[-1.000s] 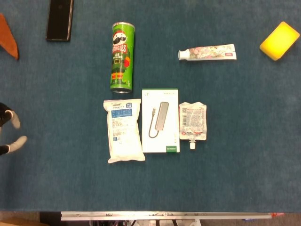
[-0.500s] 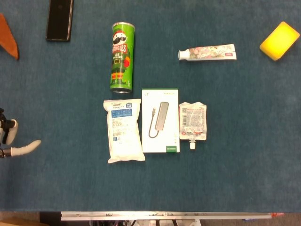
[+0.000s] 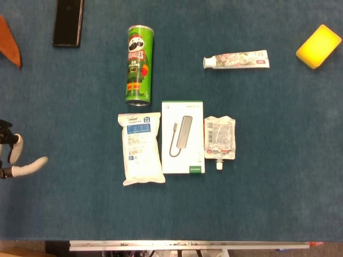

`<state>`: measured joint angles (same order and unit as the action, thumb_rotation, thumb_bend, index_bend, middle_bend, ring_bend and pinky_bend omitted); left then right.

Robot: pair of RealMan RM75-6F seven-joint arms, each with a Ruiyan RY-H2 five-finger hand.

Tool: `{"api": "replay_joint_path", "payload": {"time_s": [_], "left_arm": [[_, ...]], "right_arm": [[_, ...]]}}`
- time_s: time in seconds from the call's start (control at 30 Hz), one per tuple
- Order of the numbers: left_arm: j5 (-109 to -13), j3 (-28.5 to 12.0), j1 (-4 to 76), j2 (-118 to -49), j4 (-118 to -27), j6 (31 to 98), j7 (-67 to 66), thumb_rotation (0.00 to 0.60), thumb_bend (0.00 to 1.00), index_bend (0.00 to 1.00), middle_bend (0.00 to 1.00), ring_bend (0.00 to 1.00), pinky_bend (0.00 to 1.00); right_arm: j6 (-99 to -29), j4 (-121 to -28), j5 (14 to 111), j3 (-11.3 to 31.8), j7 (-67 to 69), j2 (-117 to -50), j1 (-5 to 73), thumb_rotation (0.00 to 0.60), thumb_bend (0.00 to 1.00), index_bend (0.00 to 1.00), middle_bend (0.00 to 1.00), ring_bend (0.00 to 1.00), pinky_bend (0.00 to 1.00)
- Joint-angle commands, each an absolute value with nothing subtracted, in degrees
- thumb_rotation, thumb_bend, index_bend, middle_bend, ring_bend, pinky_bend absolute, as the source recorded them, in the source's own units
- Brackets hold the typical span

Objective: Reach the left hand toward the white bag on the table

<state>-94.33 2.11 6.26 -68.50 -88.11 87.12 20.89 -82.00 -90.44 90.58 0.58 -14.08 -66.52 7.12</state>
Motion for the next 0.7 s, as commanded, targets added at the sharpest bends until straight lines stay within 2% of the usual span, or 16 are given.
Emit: {"api": "replay_joint_path", "payload": {"time_s": [0.03, 0.57, 0.7], "left_arm": [[-94.2, 2.2, 7.6, -68.1, -90.6, 85.7, 32.9, 0.218, 0.0, 0.92, 0.89, 0.62, 0.33], [-95.2, 3.3, 17.5, -69.9, -92.0, 72.5, 65.9, 0.208, 0.0, 0.92, 0.89, 0.62, 0.33], [-96.8, 3.8, 19.7, -70.3, -90.9, 71.3, 74.2, 0.17, 0.0, 0.92, 0.89, 0.62, 0.33]], "right_arm": [[-82.0, -90.5, 90.7, 0.5, -14.2, -66.6, 7.1, 0.6, 0.0, 0.37, 0.34, 0.17, 0.0], [-81.8, -90.6, 90.5, 0.5, -13.7, -66.3, 7.2, 0.6, 0.0, 0.37, 0.34, 0.17, 0.0], [-81.7, -90.6, 90.5, 0.5, -13.6, -66.2, 7.2, 0.6, 0.0, 0.37, 0.34, 0.17, 0.0]]}}
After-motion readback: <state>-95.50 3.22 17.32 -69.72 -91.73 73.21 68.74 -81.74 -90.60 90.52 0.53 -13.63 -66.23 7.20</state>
